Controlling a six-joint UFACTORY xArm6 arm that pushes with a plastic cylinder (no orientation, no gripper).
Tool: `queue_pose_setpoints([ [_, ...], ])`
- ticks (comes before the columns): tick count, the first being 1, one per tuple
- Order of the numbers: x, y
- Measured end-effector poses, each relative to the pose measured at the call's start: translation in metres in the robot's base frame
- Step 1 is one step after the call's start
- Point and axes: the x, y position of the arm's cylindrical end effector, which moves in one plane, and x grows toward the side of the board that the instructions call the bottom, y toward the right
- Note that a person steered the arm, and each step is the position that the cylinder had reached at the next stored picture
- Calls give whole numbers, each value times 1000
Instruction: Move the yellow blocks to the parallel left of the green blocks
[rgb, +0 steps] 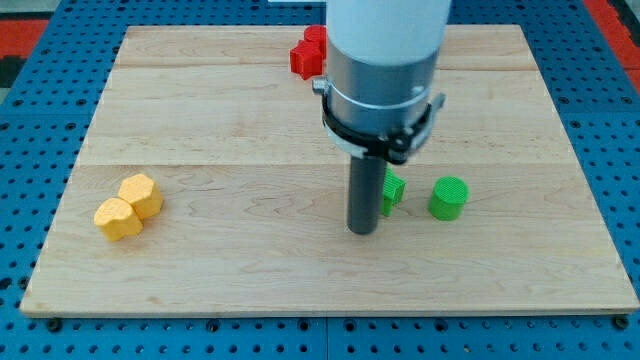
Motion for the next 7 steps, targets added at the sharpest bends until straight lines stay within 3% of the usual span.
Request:
queue_pose_setpoints([
  [1, 16, 11],
  [2, 62, -74],
  [3, 55, -224],
  [5, -39, -266],
  [6, -39, -267],
  [7, -64, -285],
])
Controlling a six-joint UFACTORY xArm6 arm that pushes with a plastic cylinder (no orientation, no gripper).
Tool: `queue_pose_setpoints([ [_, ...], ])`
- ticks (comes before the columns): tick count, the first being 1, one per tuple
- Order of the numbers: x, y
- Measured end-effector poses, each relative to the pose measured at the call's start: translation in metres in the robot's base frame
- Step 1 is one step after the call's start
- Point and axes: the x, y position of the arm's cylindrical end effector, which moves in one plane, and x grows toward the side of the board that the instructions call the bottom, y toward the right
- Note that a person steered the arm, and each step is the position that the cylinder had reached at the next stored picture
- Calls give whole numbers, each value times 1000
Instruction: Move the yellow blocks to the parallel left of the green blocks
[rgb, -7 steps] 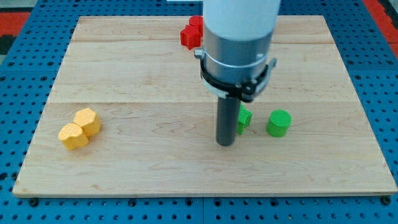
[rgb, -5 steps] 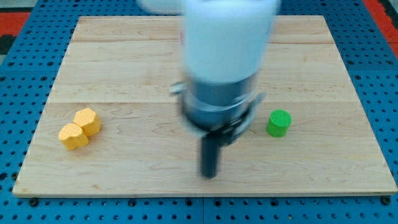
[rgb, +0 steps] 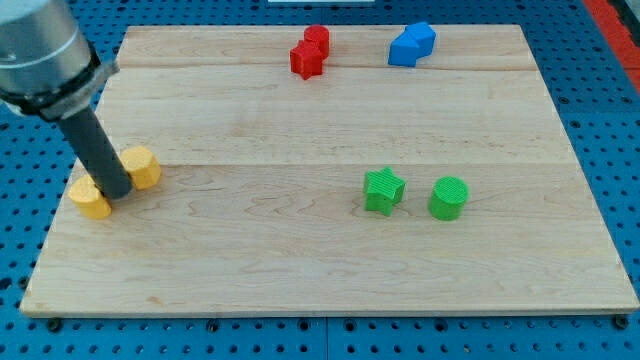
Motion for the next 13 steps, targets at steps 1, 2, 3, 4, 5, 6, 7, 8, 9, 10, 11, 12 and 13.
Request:
queue_pose_setpoints([
  [1, -1, -5],
  [2, -27, 14],
  [3, -38, 70],
  [4, -71, 64],
  [5, -77, 81],
  [6, -76, 132],
  [7, -41, 159],
  [8, -29, 165],
  [9, -36, 93],
  [10, 21, 79],
  [11, 25, 139],
  [12, 21, 155],
  [13, 26, 150],
])
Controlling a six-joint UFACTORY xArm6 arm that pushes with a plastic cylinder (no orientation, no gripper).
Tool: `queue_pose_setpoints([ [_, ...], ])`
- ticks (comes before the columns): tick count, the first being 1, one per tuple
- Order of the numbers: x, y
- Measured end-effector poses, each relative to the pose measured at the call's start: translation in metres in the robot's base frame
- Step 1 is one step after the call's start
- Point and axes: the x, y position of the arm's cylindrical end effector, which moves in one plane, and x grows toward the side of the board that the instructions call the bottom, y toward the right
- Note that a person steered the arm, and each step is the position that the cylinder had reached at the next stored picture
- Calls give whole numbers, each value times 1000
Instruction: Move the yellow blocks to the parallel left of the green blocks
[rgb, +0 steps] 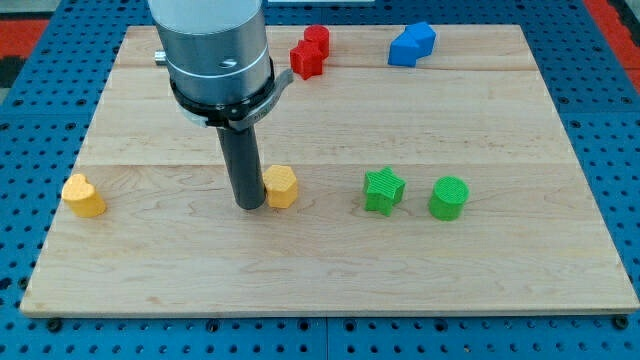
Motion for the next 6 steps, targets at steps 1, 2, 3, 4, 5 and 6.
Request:
queue_pose_setpoints([
  [1, 70, -39],
  [2, 84, -143],
  [3, 57, -220],
  [4, 19, -214],
  [5, -20, -171],
  [6, -35, -169],
])
